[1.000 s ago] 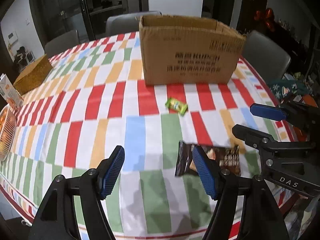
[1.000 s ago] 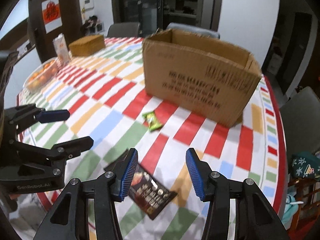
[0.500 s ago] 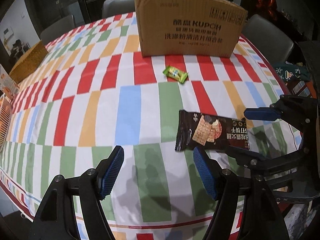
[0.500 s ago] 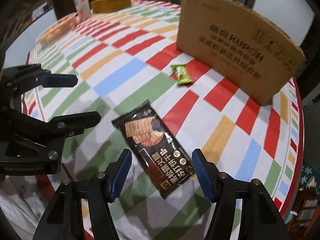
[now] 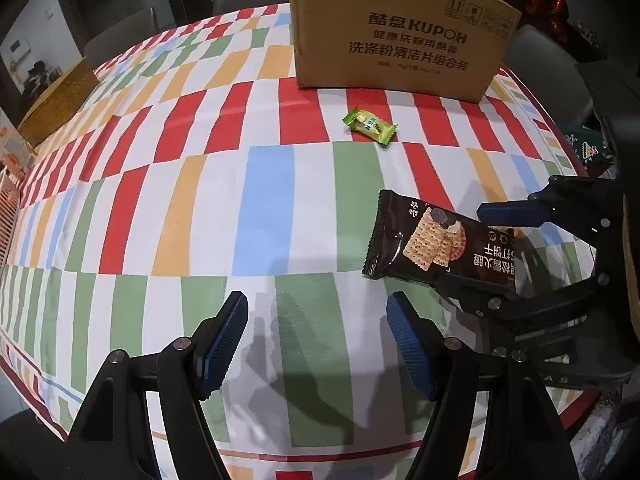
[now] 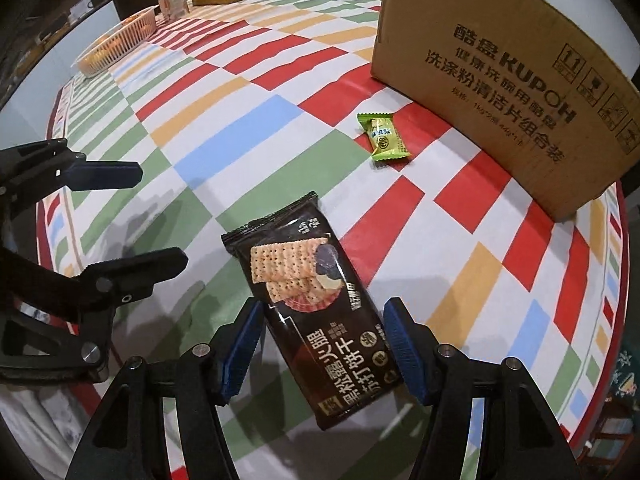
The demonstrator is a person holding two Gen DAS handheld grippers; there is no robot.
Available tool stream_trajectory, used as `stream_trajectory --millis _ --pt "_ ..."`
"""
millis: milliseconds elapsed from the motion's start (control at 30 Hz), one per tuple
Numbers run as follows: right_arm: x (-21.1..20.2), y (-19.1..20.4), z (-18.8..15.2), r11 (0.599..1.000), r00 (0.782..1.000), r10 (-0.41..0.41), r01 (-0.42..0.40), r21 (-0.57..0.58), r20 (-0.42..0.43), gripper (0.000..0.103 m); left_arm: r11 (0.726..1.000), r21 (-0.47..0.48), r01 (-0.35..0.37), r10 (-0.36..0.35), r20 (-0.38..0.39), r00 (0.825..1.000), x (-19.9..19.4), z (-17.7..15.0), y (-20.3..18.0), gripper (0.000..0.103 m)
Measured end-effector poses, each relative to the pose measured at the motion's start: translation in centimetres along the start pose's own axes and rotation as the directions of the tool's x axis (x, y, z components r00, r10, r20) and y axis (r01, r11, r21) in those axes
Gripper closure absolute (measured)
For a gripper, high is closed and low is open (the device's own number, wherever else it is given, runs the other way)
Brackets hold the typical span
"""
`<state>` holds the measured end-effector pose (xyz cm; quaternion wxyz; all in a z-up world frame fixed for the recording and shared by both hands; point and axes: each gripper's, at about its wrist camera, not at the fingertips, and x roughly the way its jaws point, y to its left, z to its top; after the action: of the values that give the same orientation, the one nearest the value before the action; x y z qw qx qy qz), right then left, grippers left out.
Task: Organize snacks
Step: 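Grasp the dark cracker packet with the right tool while the left tool grasps the green candy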
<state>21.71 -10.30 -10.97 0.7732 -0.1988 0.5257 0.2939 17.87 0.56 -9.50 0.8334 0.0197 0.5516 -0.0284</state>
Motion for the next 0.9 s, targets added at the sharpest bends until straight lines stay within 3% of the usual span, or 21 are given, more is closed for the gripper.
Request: stream_trajectory --millis 133,433,900 --pt "0.5 0.7 0.4 0.999 1.000 -0.013 0.013 -0.034 -0.003 0.040 1.000 -0.008 0.001 -0.001 -0.010 1.000 0.4 -0.1 0.3 0.032" --pt "0.8 0.3 0.3 0.999 1.000 0.004 -0.005 0.033 0.029 0.046 1.000 -0.012 0.010 -0.010 -0.006 1.000 0.8 0.1 0.6 0.032" --pt "-1.0 -1.8 -0.8 0.970 0.991 -0.060 0.029 0.240 0.120 0.048 0.998 0.041 0.047 -0.050 0.068 0.996 0.9 2.7 -0.1 0.032"
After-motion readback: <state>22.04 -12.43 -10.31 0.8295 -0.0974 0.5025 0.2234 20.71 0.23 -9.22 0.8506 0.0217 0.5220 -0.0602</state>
